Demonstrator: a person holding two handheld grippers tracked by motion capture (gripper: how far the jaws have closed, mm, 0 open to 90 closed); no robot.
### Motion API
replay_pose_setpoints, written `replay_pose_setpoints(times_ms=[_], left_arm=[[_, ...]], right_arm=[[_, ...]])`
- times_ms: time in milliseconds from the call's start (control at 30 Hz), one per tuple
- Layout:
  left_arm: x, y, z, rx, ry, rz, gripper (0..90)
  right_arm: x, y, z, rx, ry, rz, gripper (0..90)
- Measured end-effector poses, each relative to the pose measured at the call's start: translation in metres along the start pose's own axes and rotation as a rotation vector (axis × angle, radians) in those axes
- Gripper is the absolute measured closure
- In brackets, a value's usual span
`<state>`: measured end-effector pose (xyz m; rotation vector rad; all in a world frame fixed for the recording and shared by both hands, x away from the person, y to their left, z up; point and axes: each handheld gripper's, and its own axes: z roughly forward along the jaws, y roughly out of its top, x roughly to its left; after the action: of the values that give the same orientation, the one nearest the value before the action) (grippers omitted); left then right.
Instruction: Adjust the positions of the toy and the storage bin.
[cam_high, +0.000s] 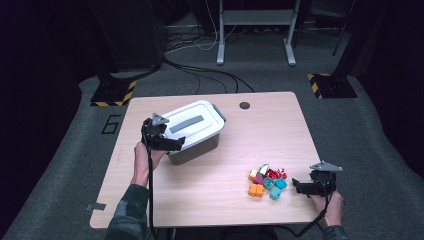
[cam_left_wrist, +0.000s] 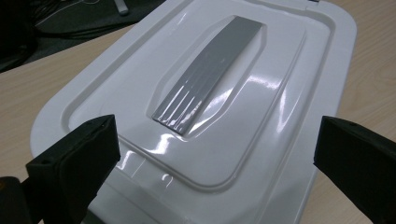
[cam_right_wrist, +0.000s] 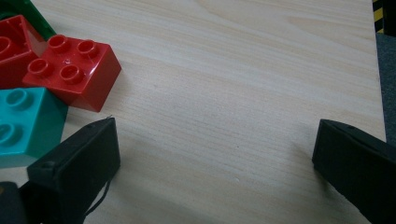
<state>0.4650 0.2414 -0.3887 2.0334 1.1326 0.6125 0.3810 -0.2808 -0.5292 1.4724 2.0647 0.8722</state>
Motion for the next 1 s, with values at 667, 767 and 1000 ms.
replay_pose_setpoints(times_ms=[667,767,1000], left_arm=[[0.004,0.028,0.029,0.057,-0.036,0.048,26.3],[0.004,0.03,0.031,0.06,-0.031,0.059,35.6],[0.008,0.035,0.037,0.075,-0.06,0.054,45.5]], right_arm=[[0.0,0.0,0.0,-0.003,0.0,0.001,0.8],[0.0,0.0,0.0,-0.003,0.0,0.001,0.8],[0.0,0.0,0.0,-0.003,0.001,0.0,1.0]])
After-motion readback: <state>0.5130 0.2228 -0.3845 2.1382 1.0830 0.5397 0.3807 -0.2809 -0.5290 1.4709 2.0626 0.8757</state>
